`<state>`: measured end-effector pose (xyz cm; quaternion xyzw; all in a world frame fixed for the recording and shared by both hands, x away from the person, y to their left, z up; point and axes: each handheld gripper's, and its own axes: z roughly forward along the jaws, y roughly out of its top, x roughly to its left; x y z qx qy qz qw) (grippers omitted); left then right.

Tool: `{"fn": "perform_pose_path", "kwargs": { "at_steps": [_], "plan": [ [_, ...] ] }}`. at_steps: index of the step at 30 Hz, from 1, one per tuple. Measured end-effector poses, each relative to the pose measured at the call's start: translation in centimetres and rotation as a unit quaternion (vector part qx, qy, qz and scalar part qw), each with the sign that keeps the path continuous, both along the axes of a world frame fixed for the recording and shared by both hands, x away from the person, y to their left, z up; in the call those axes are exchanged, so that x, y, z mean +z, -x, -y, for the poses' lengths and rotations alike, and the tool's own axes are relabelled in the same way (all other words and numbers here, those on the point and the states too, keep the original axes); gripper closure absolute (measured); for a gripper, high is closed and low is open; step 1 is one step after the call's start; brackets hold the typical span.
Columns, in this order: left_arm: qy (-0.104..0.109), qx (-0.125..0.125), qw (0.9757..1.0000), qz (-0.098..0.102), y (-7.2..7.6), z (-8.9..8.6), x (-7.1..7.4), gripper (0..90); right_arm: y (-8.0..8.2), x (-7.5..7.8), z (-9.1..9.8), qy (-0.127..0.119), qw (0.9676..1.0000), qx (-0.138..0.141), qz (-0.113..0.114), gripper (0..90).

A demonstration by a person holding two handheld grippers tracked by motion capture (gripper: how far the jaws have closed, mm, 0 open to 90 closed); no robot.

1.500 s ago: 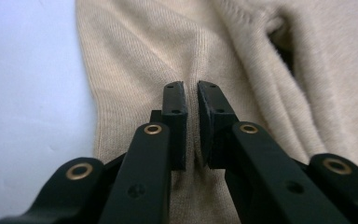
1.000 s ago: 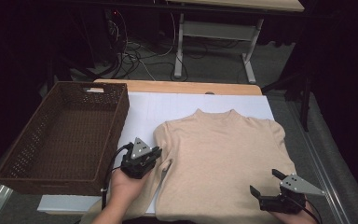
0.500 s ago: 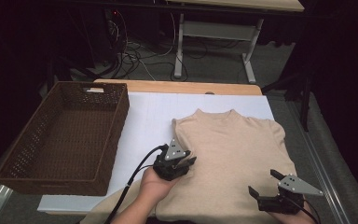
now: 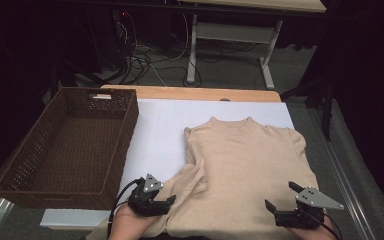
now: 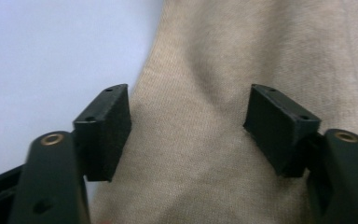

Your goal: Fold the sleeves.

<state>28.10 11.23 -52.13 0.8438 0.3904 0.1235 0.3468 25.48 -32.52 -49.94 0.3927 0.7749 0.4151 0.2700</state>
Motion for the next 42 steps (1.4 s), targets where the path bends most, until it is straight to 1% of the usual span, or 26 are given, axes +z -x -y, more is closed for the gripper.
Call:
{"fn": "perform_pose_path", "kwargs": {
  "at_steps": [2,3,4,5,6,7,9,11,12,13,14,15,17,18,20,21,22,23,25,27,31,35,38,40,42],
  "plan": [
    [0.003,0.001,1.0000,0.004,0.1,0.0,-0.1,43.6,0.0,0.0,-0.1,0.000,1.0000,0.000,-0.002,0.9],
    [0.004,-0.005,1.0000,0.007,0.2,0.0,-0.1,50.1,0.0,0.0,-0.1,0.000,1.0000,0.001,-0.002,0.9],
    [0.004,-0.013,0.9999,0.011,0.4,0.1,-0.1,59.4,0.0,0.0,-0.1,0.000,1.0000,0.001,-0.001,1.0],
    [0.002,-0.019,0.9997,0.014,0.5,0.2,-0.2,66.4,0.0,0.0,-0.1,-0.001,1.0000,0.001,-0.001,1.2],
    [0.001,-0.022,0.9996,0.016,0.6,0.3,-0.2,71.4,0.0,0.0,-0.1,-0.001,1.0000,0.001,-0.001,1.4],
    [0.003,-0.022,0.9996,0.017,0.6,0.3,-0.2,75.4,0.0,0.0,-0.1,0.000,1.0000,0.001,-0.002,1.5],
    [0.008,-0.021,0.9996,0.014,0.5,0.2,-0.1,79.2,0.1,0.0,-0.1,0.001,1.0000,0.001,-0.004,1.5],
    [0.018,-0.022,0.9996,0.008,0.3,0.0,0.0,80.6,0.1,0.1,0.0,0.002,1.0000,0.001,0.000,1.5],
    [0.027,-0.019,0.9994,0.006,0.2,-0.2,0.1,81.0,0.2,0.1,0.1,0.002,1.0000,0.000,0.001,1.5],
    [0.046,-0.014,0.9988,0.007,0.0,-0.4,0.4,81.2,0.2,0.2,0.1,0.002,1.0000,0.000,0.005,1.5],
    [0.056,-0.014,0.9983,0.009,0.0,-0.4,0.6,81.2,0.2,0.3,0.3,0.000,1.0000,-0.003,0.007,1.6],
    [0.067,-0.015,0.9975,0.016,-0.1,-0.3,1.2,81.2,0.2,0.4,0.3,-0.002,0.9999,-0.003,0.010,1.6],
    [0.075,-0.024,0.9964,0.034,-0.1,0.2,2.3,81.3,0.2,0.4,0.5,-0.006,0.9999,-0.006,0.011,1.8],
    [0.081,-0.029,0.9955,0.040,-0.1,0.4,2.9,81.2,0.1,0.4,0.5,-0.007,0.9999,-0.006,0.010,1.8],
    [0.095,-0.039,0.9935,0.050,-0.3,1.1,3.9,81.2,0.1,0.4,0.5,-0.009,0.9999,-0.006,0.009,1.8],
    [0.095,-0.039,0.9935,0.050,-0.3,1.1,3.9,81.2,0.1,0.4,0.4,-0.008,0.9999,-0.005,0.009,1.8],
    [0.102,-0.054,0.9919,0.052,-0.5,2.2,4.7,81.2,0.1,0.4,0.3,-0.008,0.9999,-0.003,0.010,1.8],
    [0.102,-0.054,0.9919,0.052,-0.5,2.2,4.7,81.2,0.1,0.4,0.2,-0.008,0.9999,-0.001,0.010,1.9],
    [0.103,-0.070,0.9906,0.057,-0.8,3.6,5.2,81.0,0.1,0.4,-0.1,-0.009,0.9999,0.002,0.011,2.6],
    [0.103,-0.086,0.9895,0.054,-1.0,5.3,5.5,80.8,0.1,0.5,-0.3,-0.008,0.9999,0.001,0.015,3.0],
    [0.105,-0.112,0.9866,0.055,-1.2,8.0,5.4,80.7,0.1,0.9,-1.4,-0.015,0.9996,0.012,0.022,5.6],
    [0.107,-0.126,0.9846,0.055,-1.7,9.9,5.3,80.6,0.2,1.2,-3.2,-0.024,0.9988,0.038,0.018,9.0],
    [0.116,-0.134,0.9827,0.054,-2.0,11.2,5.2,80.3,0.3,1.3,-5.1,-0.023,0.9975,0.065,0.015,12.4],
    [0.126,-0.135,0.9813,0.053,-2.2,11.9,5.4,80.3,0.3,1.3,-6.4,-0.025,0.9960,0.085,0.010,15.6],
    [0.136,-0.142,0.9791,0.051,-2.1,12.5,5.5,80.2,0.4,1.1,-7.8,-0.023,0.9944,0.103,0.004,16.3]
  ]
}}
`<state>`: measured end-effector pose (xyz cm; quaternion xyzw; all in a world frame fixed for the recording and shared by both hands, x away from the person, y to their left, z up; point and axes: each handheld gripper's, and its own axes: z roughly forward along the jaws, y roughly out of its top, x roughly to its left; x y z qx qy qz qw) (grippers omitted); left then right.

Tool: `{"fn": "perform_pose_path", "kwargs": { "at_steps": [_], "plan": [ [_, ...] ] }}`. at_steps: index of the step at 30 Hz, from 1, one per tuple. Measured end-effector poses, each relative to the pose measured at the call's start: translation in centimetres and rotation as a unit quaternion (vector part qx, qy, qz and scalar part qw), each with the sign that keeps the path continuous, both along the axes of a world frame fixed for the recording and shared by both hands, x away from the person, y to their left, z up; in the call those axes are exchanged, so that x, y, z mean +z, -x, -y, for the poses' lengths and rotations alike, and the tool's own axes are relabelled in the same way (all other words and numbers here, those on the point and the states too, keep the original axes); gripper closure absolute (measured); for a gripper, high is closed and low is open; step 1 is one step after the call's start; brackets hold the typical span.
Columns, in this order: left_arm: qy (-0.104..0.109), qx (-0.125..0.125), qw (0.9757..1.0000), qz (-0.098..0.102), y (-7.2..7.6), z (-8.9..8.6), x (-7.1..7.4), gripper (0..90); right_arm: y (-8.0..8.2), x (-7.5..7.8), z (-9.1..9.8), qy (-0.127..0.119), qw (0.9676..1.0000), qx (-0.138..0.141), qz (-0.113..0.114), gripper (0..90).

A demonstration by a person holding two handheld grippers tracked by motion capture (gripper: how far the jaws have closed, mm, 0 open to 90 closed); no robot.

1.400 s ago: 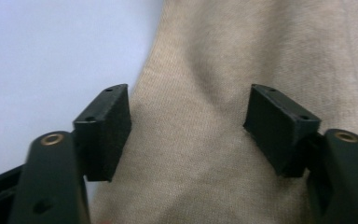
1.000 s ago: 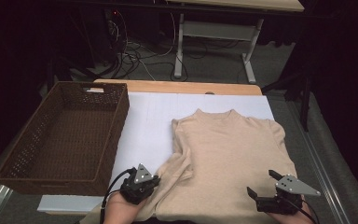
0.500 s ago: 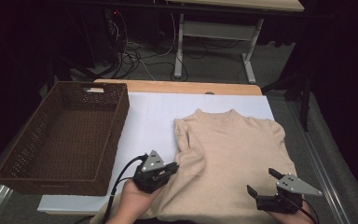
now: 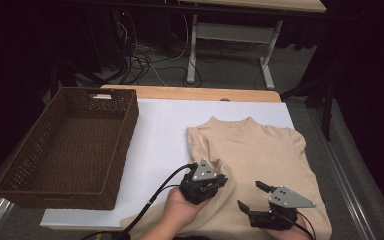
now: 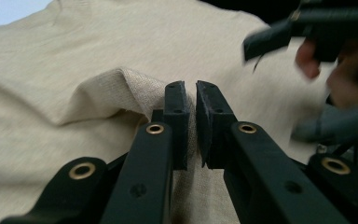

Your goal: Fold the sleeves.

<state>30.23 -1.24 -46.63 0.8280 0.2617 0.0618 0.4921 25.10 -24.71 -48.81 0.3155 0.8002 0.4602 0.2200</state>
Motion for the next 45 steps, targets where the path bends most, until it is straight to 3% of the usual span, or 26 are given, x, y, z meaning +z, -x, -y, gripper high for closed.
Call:
{"fn": "perform_pose_path", "kwargs": {
  "at_steps": [2,5,8,9,10,12,15,19,22,25,27,29,31,34,35,36,39,42,45],
  "plan": [
    [0.008,-0.012,0.9999,0.001,0.4,0.4,0.0,80.2,-0.1,-0.1,-1.0,0.005,0.9999,0.009,0.003,18.8],
    [0.004,-0.019,0.9998,0.004,0.9,0.8,-0.1,80.0,-0.6,-0.4,-1.9,0.005,0.9999,0.016,-0.002,27.9],
    [0.005,-0.018,0.9998,0.006,1.1,0.5,-0.1,78.3,-0.9,-0.6,-2.7,0.013,0.9997,0.022,-0.005,51.7],
    [0.007,-0.018,0.9998,0.008,1.1,0.3,0.0,75.1,-0.9,-0.6,-2.9,0.015,0.9998,0.015,-0.002,67.3],
    [0.011,-0.018,0.9997,0.009,1.1,0.0,0.2,69.9,-0.8,-0.6,-2.9,0.017,0.9998,0.013,0.002,76.9],
    [0.016,-0.006,0.9997,0.019,1.1,-1.1,0.7,61.2,-0.7,-0.6,-2.5,0.022,0.9997,0.010,0.002,84.4],
    [0.015,0.027,0.9990,0.033,0.7,-3.2,1.2,55.1,-0.8,-0.6,-1.5,0.017,0.9998,0.002,0.002,85.0],
    [-0.001,0.082,0.9964,0.021,-1.3,-6.7,0.9,54.0,-1.0,-0.6,0.3,0.012,0.9997,-0.020,0.002,84.9],
    [-0.019,0.096,0.9951,0.012,-2.1,-7.7,-0.1,55.2,-1.3,-0.7,2.2,0.011,0.9987,-0.049,0.001,84.7],
    [-0.035,0.094,0.9949,0.003,-2.5,-7.7,-1.0,55.6,-1.8,-0.8,4.0,0.009,0.9970,-0.077,-0.005,84.6],
    [-0.054,0.080,0.9952,-0.016,-2.8,-6.8,-2.3,55.5,-2.2,-1.0,4.9,0.009,0.9952,-0.097,-0.009,84.3],
    [-0.062,0.076,0.9950,-0.019,-2.9,-6.5,-2.7,55.4,-2.5,-1.0,5.7,-0.003,0.9938,-0.110,-0.014,74.4],
    [-0.074,0.071,0.9944,-0.024,-3.1,-5.7,-3.4,52.3,-2.5,-0.8,6.2,-0.019,0.9936,-0.110,-0.015,69.6],
    [-0.106,0.062,0.9921,-0.024,-3.7,-4.2,-4.6,52.0,-2.2,-0.5,6.2,-0.025,0.9940,-0.106,-0.011,66.6],
    [-0.106,0.062,0.9921,-0.024,-3.7,-4.2,-4.6,52.0,-2.1,-0.5,6.0,-0.023,0.9943,-0.103,-0.010,65.8],
    [-0.127,0.056,0.9901,-0.023,-3.9,-3.6,-5.1,51.7,-2.0,-0.5,5.9,-0.020,0.9947,-0.100,-0.009,65.4],
    [-0.133,0.058,0.9893,-0.011,-3.7,-3.3,-5.1,51.0,-1.9,-0.5,5.7,-0.017,0.9952,-0.096,-0.009,65.0],
    [-0.144,0.062,0.9876,0.003,-3.5,-3.1,-5.2,65.9,-1.8,-0.5,5.3,-0.016,0.9954,-0.094,-0.006,65.0],
    [-0.138,0.064,0.9883,-0.005,-3.6,-3.5,-5.0,76.4,-1.8,-0.5,5.0,-0.012,0.9957,-0.091,-0.006,65.0]
  ]
}}
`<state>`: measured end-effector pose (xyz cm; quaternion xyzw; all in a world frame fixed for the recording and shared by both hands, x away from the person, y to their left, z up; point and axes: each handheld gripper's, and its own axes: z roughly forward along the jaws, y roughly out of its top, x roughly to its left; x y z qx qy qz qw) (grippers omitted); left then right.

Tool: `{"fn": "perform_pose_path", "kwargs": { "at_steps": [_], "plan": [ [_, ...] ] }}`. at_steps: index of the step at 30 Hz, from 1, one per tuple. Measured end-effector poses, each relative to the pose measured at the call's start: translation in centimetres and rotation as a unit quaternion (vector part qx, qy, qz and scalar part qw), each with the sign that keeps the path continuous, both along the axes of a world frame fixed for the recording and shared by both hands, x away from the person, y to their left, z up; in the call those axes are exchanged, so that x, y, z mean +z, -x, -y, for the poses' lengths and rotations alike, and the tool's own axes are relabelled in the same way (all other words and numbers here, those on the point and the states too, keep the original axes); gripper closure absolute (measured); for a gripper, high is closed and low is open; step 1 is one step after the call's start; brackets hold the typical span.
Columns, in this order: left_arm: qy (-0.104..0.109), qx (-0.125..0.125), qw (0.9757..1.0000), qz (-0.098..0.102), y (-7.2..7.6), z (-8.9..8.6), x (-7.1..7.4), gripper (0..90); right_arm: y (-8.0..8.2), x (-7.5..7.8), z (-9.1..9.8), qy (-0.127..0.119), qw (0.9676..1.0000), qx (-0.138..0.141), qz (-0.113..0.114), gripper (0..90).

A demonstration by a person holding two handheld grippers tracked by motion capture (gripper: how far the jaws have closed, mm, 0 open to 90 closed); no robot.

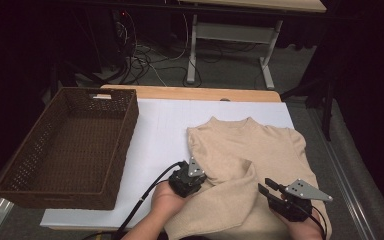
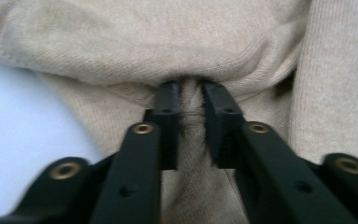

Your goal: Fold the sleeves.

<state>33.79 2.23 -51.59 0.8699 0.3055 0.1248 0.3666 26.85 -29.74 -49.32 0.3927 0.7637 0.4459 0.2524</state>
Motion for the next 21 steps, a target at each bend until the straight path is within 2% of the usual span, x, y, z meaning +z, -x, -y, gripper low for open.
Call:
{"fn": "perform_pose_path", "kwargs": {
  "at_steps": [1,4,7,13,14,19,21],
  "plan": [
    [0.006,0.000,1.0000,-0.002,0.0,-0.3,0.1,76.7,0.0,0.0,-0.1,0.001,1.0000,0.001,0.000,65.0],
    [0.042,0.011,0.9990,-0.002,0.3,-2.0,0.8,77.2,0.2,0.0,-0.2,0.003,1.0000,0.002,0.002,65.3],
    [0.060,0.032,0.9977,0.001,0.6,-4.3,1.3,77.2,0.1,0.0,-0.3,0.004,1.0000,0.004,0.002,65.3],
    [0.057,0.068,0.9960,-0.011,0.6,-8.0,0.5,77.2,0.1,0.0,-0.6,0.005,1.0000,0.007,0.000,65.3],
    [0.051,0.070,0.9961,-0.014,0.4,-8.3,0.3,77.3,0.1,0.0,-0.7,0.005,1.0000,0.007,0.000,65.2],
    [0.040,0.078,0.9961,-0.016,0.2,-8.6,-0.4,76.8,0.3,0.2,-1.3,0.003,0.9998,0.018,0.001,62.7],
    [0.036,0.080,0.9960,-0.014,0.4,-8.5,-0.5,73.1,0.4,0.3,-1.7,0.003,0.9997,0.025,0.004,61.6]
  ]
}}
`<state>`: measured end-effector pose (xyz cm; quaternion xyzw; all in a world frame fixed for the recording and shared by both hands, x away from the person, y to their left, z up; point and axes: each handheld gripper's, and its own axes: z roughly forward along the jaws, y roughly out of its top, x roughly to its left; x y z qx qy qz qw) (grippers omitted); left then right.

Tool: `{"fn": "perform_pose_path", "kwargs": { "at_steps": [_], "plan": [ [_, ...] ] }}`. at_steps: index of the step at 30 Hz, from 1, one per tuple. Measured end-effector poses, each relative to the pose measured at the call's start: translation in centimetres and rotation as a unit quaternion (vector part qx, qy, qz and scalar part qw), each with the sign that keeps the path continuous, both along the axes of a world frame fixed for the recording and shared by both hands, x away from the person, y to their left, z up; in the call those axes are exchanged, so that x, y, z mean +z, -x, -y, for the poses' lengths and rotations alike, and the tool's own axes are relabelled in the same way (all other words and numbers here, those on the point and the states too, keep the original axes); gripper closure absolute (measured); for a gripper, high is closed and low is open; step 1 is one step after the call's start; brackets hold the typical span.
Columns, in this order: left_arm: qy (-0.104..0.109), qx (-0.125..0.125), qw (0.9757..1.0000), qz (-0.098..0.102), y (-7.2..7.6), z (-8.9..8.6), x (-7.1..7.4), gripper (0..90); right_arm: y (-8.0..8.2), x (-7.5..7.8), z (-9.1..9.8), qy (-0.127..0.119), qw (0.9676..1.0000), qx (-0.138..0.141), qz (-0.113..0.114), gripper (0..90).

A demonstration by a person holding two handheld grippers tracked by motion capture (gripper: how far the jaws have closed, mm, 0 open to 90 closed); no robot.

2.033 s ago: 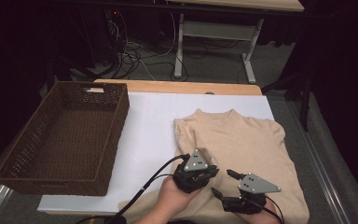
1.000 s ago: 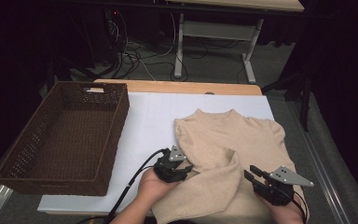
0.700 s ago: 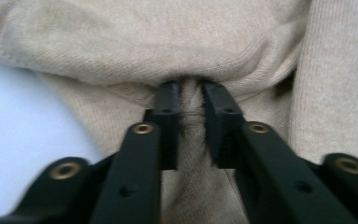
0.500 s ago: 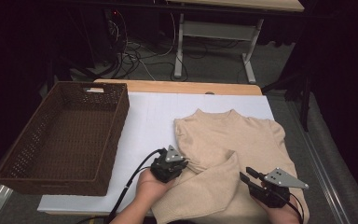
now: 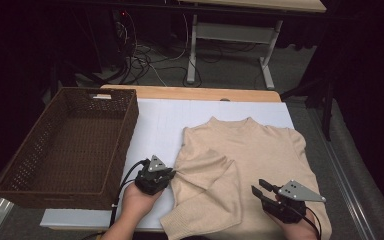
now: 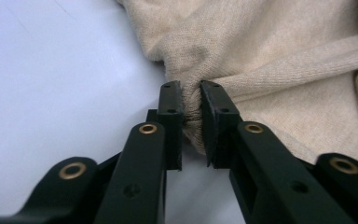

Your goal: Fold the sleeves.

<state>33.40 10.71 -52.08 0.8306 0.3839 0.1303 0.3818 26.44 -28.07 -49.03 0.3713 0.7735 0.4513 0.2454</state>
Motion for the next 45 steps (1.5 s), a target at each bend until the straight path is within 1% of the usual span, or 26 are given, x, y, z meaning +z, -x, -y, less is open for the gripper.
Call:
{"fn": "perform_pose_path", "kwargs": {
  "at_steps": [1,4,7,8,9,11,13,14,17,19,21,22,23,25,26,27,28,29,30,32,34,35,36,38,41,45],
  "plan": [
    [0.004,0.003,1.0000,-0.002,0.1,-0.1,0.1,69.6,0.1,0.1,-0.2,-0.001,1.0000,0.004,0.000,61.1],
    [0.037,0.015,0.9992,-0.012,0.9,-0.9,0.6,56.7,0.3,0.2,-1.0,0.000,0.9999,0.017,0.001,60.3],
    [0.043,0.014,0.9989,-0.008,1.7,-1.1,0.8,46.3,0.7,0.3,-2.2,0.006,0.9993,0.038,0.004,60.0],
    [0.044,0.012,0.9990,-0.004,2.1,-1.2,0.9,46.3,0.7,0.3,-2.2,0.006,0.9993,0.038,0.004,60.0],
    [0.047,0.013,0.9988,0.001,2.4,-1.3,0.9,42.8,0.9,0.3,-2.7,0.008,0.9989,0.046,0.004,59.6],
    [0.064,0.013,0.9978,0.004,3.0,-1.5,0.8,35.1,1.2,0.3,-3.8,0.006,0.9976,0.068,0.002,58.1],
    [0.075,0.001,0.9972,0.003,3.2,-1.5,0.6,28.3,1.5,0.2,-5.5,0.010,0.9951,0.099,-0.004,55.2],
    [0.074,-0.006,0.9972,0.005,3.2,-1.5,0.7,25.3,1.6,0.1,-6.3,0.015,0.9936,0.112,-0.008,53.3],
    [0.090,-0.001,0.9959,0.011,3.1,-1.8,0.8,19.2,1.7,-0.6,-8.4,0.032,0.9906,0.131,-0.023,46.1],
    [0.082,0.002,0.9965,0.014,2.9,-1.8,0.7,14.0,1.4,-1.3,-9.7,0.031,0.9880,0.143,-0.049,43.3],
    [0.077,0.002,0.9969,0.018,2.9,-1.8,0.7,11.7,1.3,-1.7,-10.8,0.053,0.9864,0.147,-0.053,41.0],
    [0.077,0.001,0.9968,0.019,2.8,-1.8,0.6,10.3,1.2,-1.9,-11.3,0.050,0.9859,0.148,-0.060,40.5],
    [0.075,0.004,0.9970,0.020,2.8,-1.8,0.6,8.0,1.0,-2.1,-11.8,0.055,0.9838,0.154,-0.074,39.6],
    [0.070,0.007,0.9973,0.020,2.7,-1.7,0.6,0.0,0.9,-2.9,-12.7,0.081,0.9792,0.160,-0.094,39.5],
    [0.068,0.008,0.9975,0.019,2.6,-1.7,0.6,0.0,1.1,-3.2,-12.9,0.080,0.9801,0.159,-0.088,43.4],
    [0.067,0.008,0.9974,0.022,2.7,-1.7,0.6,0.0,1.1,-3.2,-12.9,0.080,0.9801,0.159,-0.088,43.4],
    [0.065,0.007,0.9975,0.027,2.8,-1.7,0.6,0.0,1.3,-3.2,-12.9,0.082,0.9797,0.163,-0.082,66.8],
    [0.064,0.005,0.9975,0.029,2.8,-1.6,0.6,0.0,1.3,-3.2,-12.9,0.082,0.9797,0.163,-0.082,66.8],
    [0.066,0.003,0.9974,0.029,2.9,-1.5,0.6,0.0,1.5,-3.0,-12.7,0.089,0.9796,0.164,-0.074,83.5],
    [0.072,-0.001,0.9969,0.032,3.1,-1.4,0.6,0.0,1.6,-3.0,-12.6,0.087,0.9800,0.164,-0.072,84.9],
    [0.075,-0.012,0.9964,0.038,3.2,-1.3,0.6,0.0,2.2,-2.1,-11.8,0.075,0.9836,0.157,-0.049,85.8],
    [0.079,-0.015,0.9960,0.039,3.3,-1.3,0.7,0.0,2.2,-2.1,-11.8,0.075,0.9836,0.157,-0.049,85.8],
    [0.083,-0.018,0.9956,0.039,3.4,-1.2,0.8,0.0,2.4,-1.7,-11.2,0.065,0.9860,0.149,-0.038,85.8],
    [0.089,-0.023,0.9949,0.040,3.5,-1.2,0.8,0.0,2.7,-0.8,-9.3,0.047,0.9908,0.125,-0.022,85.8],
    [0.088,-0.025,0.9951,0.040,3.5,-1.1,0.7,0.0,2.6,0.0,-6.2,0.028,0.9956,0.088,-0.012,85.8],
    [0.094,-0.027,0.9943,0.043,3.7,-1.1,0.7,0.0,2.5,0.5,-1.9,0.005,0.9993,0.034,-0.011,85.5]
  ]
}}
